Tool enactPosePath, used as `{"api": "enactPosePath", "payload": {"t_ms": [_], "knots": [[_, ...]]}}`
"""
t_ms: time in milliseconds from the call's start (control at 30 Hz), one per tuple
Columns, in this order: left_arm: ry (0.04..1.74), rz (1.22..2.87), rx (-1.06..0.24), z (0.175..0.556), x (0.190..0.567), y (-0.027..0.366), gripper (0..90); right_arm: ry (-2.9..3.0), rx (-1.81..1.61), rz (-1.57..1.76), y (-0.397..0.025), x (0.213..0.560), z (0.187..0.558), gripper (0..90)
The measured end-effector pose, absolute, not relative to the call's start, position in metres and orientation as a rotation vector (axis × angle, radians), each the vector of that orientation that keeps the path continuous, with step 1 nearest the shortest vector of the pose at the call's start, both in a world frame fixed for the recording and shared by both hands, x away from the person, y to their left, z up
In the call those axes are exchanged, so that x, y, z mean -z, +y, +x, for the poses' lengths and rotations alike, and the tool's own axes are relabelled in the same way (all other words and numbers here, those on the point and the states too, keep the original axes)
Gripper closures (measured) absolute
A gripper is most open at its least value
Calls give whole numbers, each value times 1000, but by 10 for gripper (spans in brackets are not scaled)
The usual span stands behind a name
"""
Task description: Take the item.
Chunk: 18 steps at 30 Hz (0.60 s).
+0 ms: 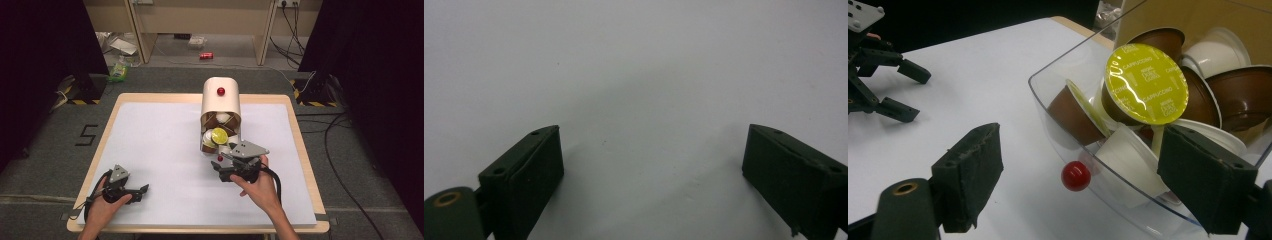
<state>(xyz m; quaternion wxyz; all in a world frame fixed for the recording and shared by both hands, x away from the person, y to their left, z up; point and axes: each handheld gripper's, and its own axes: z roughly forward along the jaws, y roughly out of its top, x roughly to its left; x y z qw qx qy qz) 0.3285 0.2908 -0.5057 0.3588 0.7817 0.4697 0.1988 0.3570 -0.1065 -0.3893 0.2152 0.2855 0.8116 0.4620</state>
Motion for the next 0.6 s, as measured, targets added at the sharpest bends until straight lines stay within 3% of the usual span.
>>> {"api": "enactPosePath", "payload": {"t_ms": [600], "knots": [[1211,2016,-513,328,506,291,87,2253,-1302,797,-104,379,362,155]]}}
